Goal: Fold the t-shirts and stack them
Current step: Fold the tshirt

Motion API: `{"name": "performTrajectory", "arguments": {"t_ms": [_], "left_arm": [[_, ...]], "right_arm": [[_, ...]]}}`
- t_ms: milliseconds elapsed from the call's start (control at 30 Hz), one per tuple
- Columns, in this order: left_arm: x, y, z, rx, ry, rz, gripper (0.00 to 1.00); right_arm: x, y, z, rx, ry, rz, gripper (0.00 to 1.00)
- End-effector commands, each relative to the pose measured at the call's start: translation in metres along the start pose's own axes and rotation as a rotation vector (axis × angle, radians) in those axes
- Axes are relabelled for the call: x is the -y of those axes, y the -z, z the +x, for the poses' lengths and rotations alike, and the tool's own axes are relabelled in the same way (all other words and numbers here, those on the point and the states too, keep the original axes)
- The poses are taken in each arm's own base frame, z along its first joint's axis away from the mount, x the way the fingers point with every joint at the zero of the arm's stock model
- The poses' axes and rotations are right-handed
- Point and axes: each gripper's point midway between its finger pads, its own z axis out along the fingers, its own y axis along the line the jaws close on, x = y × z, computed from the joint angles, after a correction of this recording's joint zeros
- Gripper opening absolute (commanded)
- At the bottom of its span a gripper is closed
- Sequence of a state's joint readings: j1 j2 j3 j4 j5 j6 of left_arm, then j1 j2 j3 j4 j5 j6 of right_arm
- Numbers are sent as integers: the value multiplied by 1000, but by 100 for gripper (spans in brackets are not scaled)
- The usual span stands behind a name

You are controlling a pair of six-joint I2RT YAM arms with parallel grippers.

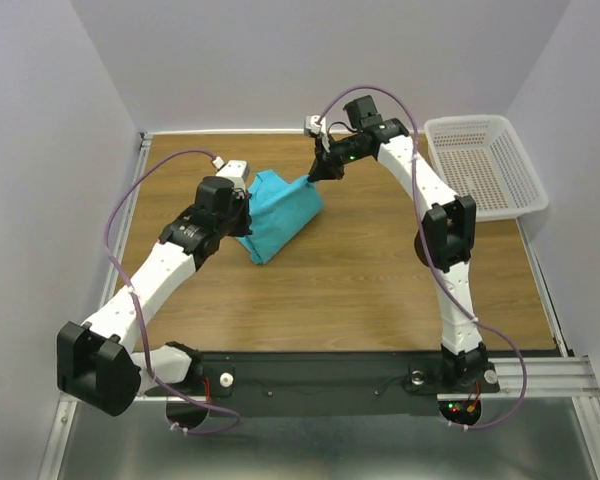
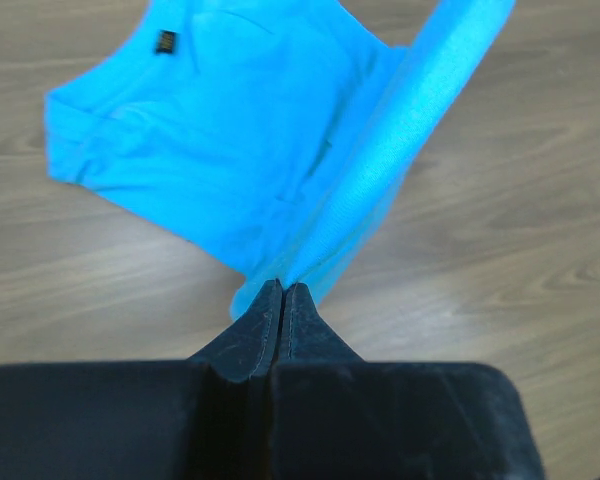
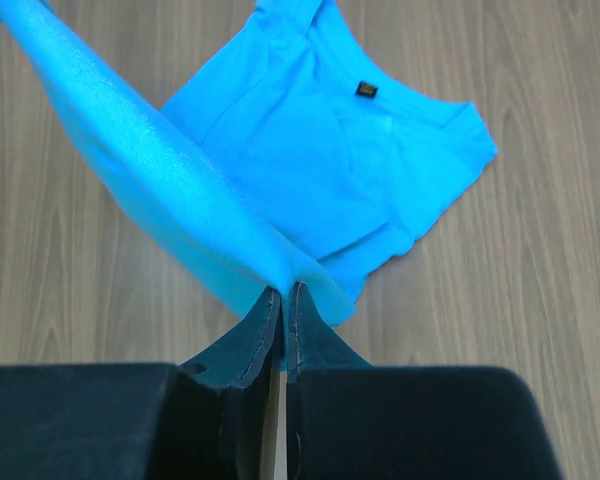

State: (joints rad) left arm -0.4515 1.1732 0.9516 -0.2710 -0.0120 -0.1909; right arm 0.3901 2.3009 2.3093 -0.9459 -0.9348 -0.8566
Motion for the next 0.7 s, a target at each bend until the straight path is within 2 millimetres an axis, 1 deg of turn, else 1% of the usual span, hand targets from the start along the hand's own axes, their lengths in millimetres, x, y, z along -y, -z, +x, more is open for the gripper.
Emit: {"name": "performTrajectory", "arguments": {"t_ms": [0, 33, 67, 100, 133, 167, 267, 300, 400, 567, 667], "left_arm": [[-25, 2, -40, 72, -35, -75, 0], [-30, 1, -44, 76, -33, -91, 0], [-35, -1, -47, 78, -41, -108, 0], [-39, -1, -55, 94, -43, -121, 0], [-47, -1, -59, 100, -41, -145, 0], [-51, -2, -63, 105, -48, -156, 0], [-61, -3, -77, 135, -43, -179, 0], [-62, -1, -84, 152, -39, -181, 0], [-63, 0, -94, 177, -46, -177, 0], [-71, 5, -105, 202, -46, -213, 0], [-79, 0, -102, 188, -46, -232, 0]], "right_arm": [[23, -14, -35, 90, -38, 72, 1], [27, -16, -37, 99, -44, 86, 1], [36, -17, -43, 121, -45, 117, 1], [38, -22, -42, 125, -53, 123, 1], [42, -22, -44, 131, -64, 138, 1], [48, -23, -49, 144, -49, 161, 1], [56, -28, -54, 172, -57, 181, 1], [58, -27, -55, 179, -60, 187, 1], [62, -27, -64, 207, -57, 198, 1], [68, -22, -82, 258, -47, 231, 1], [74, -24, -86, 276, -45, 250, 1]]}}
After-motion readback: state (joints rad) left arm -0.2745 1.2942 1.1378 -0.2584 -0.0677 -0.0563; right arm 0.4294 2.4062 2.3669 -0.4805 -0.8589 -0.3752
